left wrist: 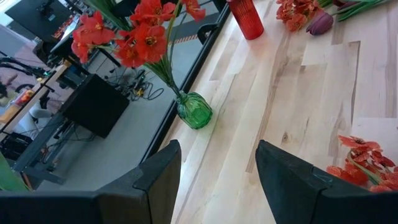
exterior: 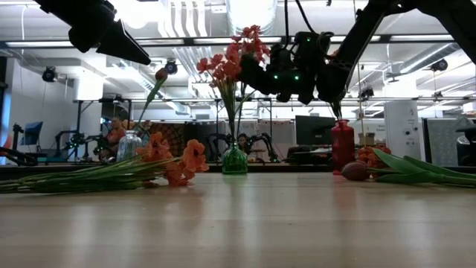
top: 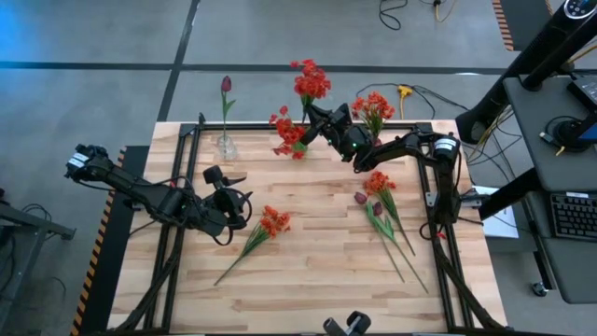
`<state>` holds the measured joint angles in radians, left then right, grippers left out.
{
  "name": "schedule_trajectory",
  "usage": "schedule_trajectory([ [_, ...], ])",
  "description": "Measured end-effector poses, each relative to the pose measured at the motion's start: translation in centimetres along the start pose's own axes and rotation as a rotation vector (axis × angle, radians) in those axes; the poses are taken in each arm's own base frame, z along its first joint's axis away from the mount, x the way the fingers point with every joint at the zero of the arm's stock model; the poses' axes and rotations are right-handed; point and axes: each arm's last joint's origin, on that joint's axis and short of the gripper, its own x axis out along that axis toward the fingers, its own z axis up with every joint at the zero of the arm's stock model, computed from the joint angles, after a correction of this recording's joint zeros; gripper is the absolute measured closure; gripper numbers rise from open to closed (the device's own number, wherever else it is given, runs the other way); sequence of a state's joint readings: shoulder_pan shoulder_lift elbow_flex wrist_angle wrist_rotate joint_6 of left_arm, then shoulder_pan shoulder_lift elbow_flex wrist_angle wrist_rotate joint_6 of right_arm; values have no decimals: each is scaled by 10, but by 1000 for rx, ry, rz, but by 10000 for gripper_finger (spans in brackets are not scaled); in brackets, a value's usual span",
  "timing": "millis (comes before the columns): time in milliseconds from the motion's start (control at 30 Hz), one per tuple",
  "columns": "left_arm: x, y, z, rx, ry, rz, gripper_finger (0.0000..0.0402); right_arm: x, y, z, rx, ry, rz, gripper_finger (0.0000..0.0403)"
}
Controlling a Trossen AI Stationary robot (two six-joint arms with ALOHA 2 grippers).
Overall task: Sort flowers into vase by color
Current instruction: Put the red flower into the green vase
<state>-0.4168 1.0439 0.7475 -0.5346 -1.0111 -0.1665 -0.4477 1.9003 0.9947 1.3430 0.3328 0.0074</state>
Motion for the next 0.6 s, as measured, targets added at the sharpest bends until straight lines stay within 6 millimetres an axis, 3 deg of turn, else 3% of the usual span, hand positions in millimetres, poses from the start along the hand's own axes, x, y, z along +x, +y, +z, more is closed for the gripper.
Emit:
schedule_trajectory([
  [600,0,0,-1,2,1,0,212,4,1,-15,6,6,-1,376],
])
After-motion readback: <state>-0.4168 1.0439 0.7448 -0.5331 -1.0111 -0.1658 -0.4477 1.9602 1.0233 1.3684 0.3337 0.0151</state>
